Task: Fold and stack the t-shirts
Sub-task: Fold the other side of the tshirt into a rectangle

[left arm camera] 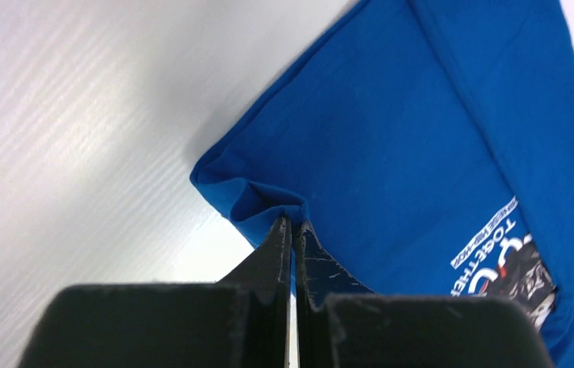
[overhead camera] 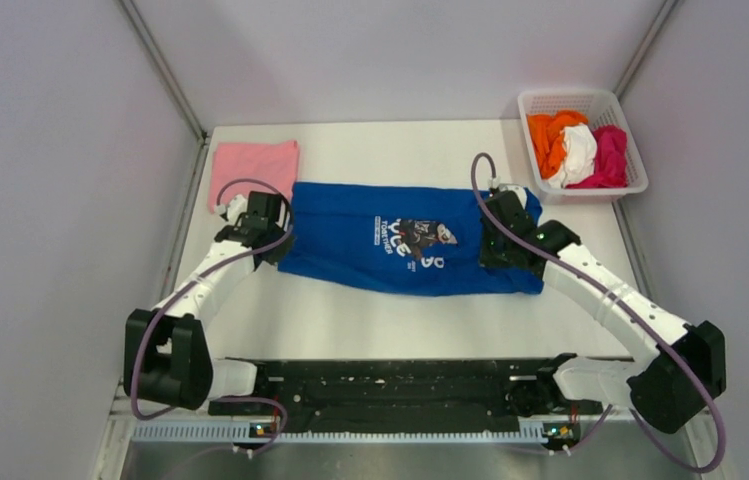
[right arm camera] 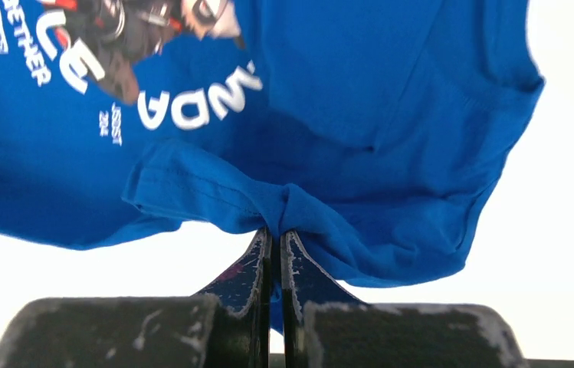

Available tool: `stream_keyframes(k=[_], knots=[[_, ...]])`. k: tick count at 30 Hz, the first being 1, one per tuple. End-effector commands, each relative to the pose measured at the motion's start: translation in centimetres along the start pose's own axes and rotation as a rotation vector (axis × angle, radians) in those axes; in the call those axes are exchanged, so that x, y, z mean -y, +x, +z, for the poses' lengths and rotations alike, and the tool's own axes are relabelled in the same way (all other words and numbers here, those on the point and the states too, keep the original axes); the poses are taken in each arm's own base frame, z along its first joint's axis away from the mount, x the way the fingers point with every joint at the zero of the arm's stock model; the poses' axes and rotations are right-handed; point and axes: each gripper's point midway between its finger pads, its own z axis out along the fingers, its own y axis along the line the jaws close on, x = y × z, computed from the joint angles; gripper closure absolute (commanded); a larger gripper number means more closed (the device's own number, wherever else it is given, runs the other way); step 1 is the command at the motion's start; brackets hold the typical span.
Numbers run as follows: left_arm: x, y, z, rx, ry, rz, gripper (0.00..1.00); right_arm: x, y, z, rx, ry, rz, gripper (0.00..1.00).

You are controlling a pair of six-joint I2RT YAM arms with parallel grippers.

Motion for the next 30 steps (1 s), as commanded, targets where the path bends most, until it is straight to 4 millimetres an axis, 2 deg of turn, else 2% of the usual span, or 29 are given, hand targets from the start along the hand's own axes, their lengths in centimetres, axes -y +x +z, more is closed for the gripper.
stream_keyframes(k=[1, 11, 16, 21, 22, 24, 25, 27, 28, 29, 30], knots=[[1.7, -3.9, 0.5, 0.111, 0.005, -0.019, 1.0, 0.0, -5.8, 0.3, 0.132, -0.015, -0.006, 1.0], [4.2, -5.9, 3.4, 0.104, -0.006, -0.017, 1.0, 1.3, -11.6, 3.5, 0.194, 0.008, 0.002, 1.0], [5.0, -6.7, 4.9, 0.098, -0.031, -0.006, 1.0, 2.0, -13.3, 5.5, 0.181, 0.032, -0.041, 1.0], [5.1, -6.3, 7.5, 0.034, -0.071, 0.011, 1.0, 2.6, -14.1, 8.8, 0.143, 0.028, -0.102, 0.96], [5.3, -6.2, 8.0, 0.014, -0.076, 0.017, 0.96, 2.8, -14.4, 9.7, 0.139, 0.034, -0.116, 0.95], [5.6, -6.3, 9.0, -0.008, -0.089, 0.023, 0.76, 3.5, -15.1, 12.4, 0.125, 0.064, -0.138, 0.93], [6.0, -6.5, 9.2, -0.009, -0.087, 0.024, 0.62, 4.1, -15.8, 13.5, 0.118, 0.087, -0.14, 0.85], [6.7, -7.3, 9.1, -0.007, -0.081, 0.03, 0.45, 5.9, -17.1, 15.4, 0.097, 0.175, -0.136, 0.44], [7.2, -7.8, 8.8, 0.003, -0.07, 0.037, 0.38, 7.0, -17.6, 15.8, 0.079, 0.249, -0.136, 0.26], [7.6, -8.3, 8.3, 0.014, -0.057, 0.043, 0.29, 7.9, -17.8, 15.8, 0.049, 0.31, -0.138, 0.19], [8.2, -8.9, 7.7, 0.025, -0.041, 0.051, 0.15, 8.4, -18.4, 15.3, 0.048, 0.346, -0.134, 0.15]])
